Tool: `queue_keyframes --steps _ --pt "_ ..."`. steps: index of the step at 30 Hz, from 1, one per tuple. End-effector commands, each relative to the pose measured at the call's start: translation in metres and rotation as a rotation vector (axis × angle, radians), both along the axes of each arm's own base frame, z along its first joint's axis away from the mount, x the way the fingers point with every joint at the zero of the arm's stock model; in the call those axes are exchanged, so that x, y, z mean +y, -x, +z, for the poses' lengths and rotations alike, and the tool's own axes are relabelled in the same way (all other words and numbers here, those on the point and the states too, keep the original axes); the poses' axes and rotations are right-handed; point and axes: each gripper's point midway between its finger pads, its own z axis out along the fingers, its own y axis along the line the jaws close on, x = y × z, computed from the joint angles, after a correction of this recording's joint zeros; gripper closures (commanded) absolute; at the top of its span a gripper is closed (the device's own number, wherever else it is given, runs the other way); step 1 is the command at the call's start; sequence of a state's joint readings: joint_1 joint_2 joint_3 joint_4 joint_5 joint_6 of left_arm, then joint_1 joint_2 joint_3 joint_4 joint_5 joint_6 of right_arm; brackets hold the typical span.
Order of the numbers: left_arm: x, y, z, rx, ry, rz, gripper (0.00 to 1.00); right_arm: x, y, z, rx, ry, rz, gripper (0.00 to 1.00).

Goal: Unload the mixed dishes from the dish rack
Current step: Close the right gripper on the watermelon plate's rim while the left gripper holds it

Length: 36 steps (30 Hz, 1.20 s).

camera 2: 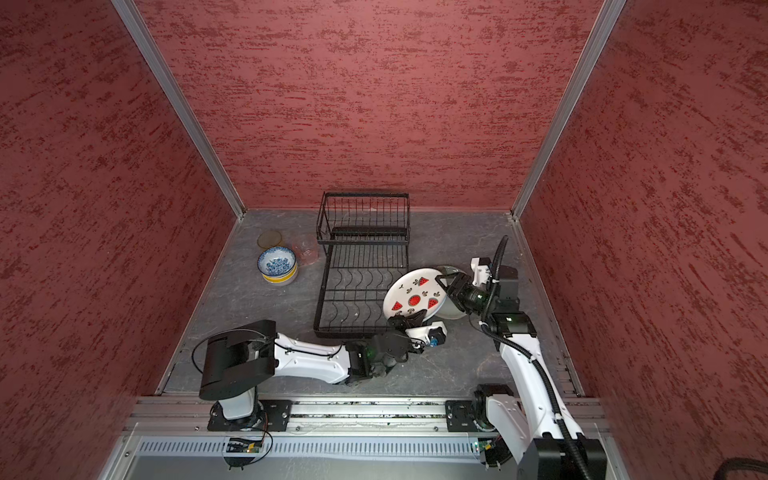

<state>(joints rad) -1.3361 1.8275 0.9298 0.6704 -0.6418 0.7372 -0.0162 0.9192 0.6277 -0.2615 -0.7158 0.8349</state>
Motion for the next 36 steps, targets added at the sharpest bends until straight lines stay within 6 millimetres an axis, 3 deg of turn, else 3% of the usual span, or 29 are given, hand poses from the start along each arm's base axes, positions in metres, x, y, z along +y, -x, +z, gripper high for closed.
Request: queue_keyframes --steps 1,13,21,25,29,30,31,32,34,35,36 --pt "-0.014 -0.001 0.043 -0.085 0.109 -0.007 1.0 0.008 0.0 0.016 -0.054 -0.005 0.066 0.44" --pt "-0.021 0.001 0.059 -0.128 0.133 -0.023 1.0 0.005 -0.002 -0.002 -0.016 0.041 0.069 0.44" --pt "-0.022 0.0 0.046 -0.114 0.103 -0.023 1.0 0.006 -0.003 0.008 -0.048 0.016 0.059 0.75" --pt "-0.02 0.0 0.041 -0.104 0.096 -0.015 1.0 0.006 -0.003 0.009 -0.046 0.01 0.057 0.97" --pt "-0.017 -0.001 0.041 -0.104 0.11 0.001 1.0 0.005 -0.004 0.009 -0.045 -0.001 0.045 1.0" --pt "-0.015 -0.001 0.042 -0.101 0.115 0.003 0.94 0.004 -0.006 0.011 -0.047 -0.005 0.039 1.0" --pt "-0.015 -0.001 0.043 -0.098 0.119 0.003 0.75 0.004 -0.006 0.011 -0.048 -0.009 0.036 1.0" --pt "-0.014 -0.001 0.043 -0.093 0.121 0.005 0.65 0.003 -0.007 0.011 -0.05 -0.01 0.03 1.0" --pt "-0.012 -0.001 0.043 -0.086 0.123 0.009 0.62 0.001 -0.009 0.012 -0.053 -0.009 0.017 1.0" --pt "-0.012 -0.001 0.043 -0.083 0.124 0.008 0.55 0.0 -0.011 0.012 -0.056 -0.007 0.011 1.0" --pt "-0.01 -0.001 0.043 -0.081 0.125 0.015 0.41 -0.001 -0.012 0.012 -0.055 -0.009 0.001 1.0"
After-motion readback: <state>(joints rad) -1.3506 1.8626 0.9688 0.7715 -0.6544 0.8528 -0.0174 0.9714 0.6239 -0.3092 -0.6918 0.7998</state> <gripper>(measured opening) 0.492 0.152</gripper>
